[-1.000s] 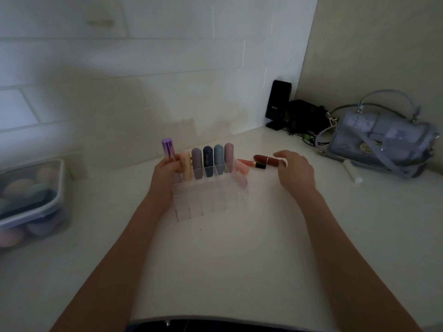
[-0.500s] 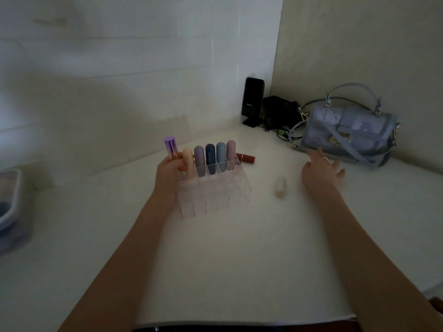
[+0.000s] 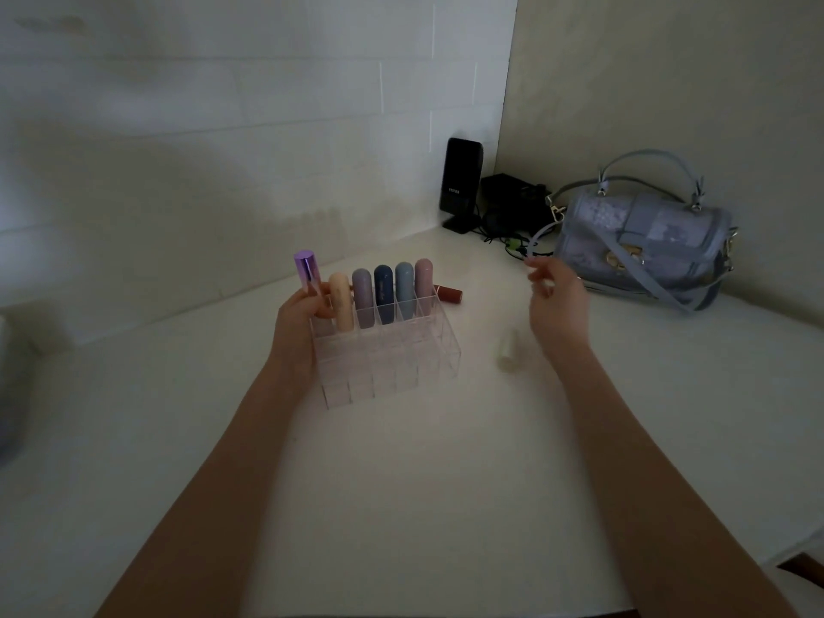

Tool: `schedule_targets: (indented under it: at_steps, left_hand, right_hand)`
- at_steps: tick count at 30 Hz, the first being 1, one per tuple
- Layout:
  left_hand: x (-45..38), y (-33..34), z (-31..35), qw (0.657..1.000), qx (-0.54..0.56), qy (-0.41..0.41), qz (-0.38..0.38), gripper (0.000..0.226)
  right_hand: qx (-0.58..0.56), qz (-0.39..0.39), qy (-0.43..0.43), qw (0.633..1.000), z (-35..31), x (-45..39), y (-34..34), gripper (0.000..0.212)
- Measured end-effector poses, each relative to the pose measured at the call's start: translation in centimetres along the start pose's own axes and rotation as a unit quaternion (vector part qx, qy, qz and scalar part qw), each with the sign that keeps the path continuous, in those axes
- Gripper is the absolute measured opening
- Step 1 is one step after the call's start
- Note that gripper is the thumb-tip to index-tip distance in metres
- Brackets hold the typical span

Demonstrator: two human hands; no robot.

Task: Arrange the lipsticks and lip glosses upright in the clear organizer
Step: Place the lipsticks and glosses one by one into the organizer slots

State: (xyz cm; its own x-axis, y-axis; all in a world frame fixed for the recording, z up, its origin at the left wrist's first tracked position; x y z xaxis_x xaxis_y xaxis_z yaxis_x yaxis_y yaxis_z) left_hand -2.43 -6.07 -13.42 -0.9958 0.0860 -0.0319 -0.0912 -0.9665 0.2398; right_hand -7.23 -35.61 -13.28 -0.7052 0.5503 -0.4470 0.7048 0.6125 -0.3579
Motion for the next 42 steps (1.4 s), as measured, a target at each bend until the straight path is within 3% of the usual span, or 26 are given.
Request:
schedule_targets:
  at_steps: [3,5,6,9,12,15,19,28,37,42]
  left_hand:
    - [0.3,-0.1,0.8,0.999,-0.001,0.025,0.030,0.022]
    - [1.0,0.1,1.6,0.986,-0.097,0.110,0.082,0.028]
    - [1.6,0.0,2.0,0.962,-0.166,0.167,0.138,0.034]
    - [3.5,-0.1,3.4,0.829,-0.333,0.356,0.276,0.053]
    - [4.8,1.7,4.0,0.736,-0.398,0.500,0.225,0.046]
    - [5.2,4.0,3.7,0.709,-0.448,0.532,0.118,0.041]
    - [4.9,4.7,3.1,0.723,-0.468,0.505,0.051,0.043]
    - [4.7,4.3,3.3,0.826,-0.351,0.437,0.066,0.043]
    - [4.3,3.5,3.2,0.898,-0.227,0.365,0.100,0.015]
    - [4.0,3.0,3.3,0.931,-0.159,0.316,0.086,0.029]
  right_hand:
    - [-0.129,-0.054,-0.011,0.990,-2.8,1.0,1.5,0.038]
    - [-0.204,-0.090,-0.009,0.975,-4.2,1.7,2.2,0.037]
    - [-0.226,-0.111,-0.012,0.968,-4.7,1.9,2.6,0.039]
    - [-0.268,-0.188,-0.014,0.945,-5.8,2.8,3.4,0.049]
    - [-0.316,-0.251,0.002,0.915,-6.5,3.4,4.1,0.051]
    - [-0.324,-0.238,-0.011,0.916,-7.1,3.7,3.9,0.049]
    - [-0.318,-0.220,-0.031,0.922,-7.7,3.6,2.8,0.047]
    - [-0.294,-0.333,-0.096,0.891,-10.4,6.2,4.0,0.044]
    - [-0.303,-0.288,-0.062,0.906,-9.7,6.0,4.5,0.025]
    - [-0.329,-0.234,-0.011,0.915,-9.1,5.6,4.4,0.014]
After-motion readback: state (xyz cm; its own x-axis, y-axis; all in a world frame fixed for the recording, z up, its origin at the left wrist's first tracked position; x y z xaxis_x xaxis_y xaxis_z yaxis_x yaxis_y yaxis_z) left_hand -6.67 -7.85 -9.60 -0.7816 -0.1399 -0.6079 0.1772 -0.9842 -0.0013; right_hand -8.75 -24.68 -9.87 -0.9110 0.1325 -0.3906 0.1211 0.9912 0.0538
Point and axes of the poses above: each hand's wrist, its own x-axis away from the middle knuckle, its own y-axis out of the palm, z = x × y, the point moved 3 cm from there along -x, towards the middle knuckle, and after that the axes turned 2 degrees about -y, right-handed, at the moved point
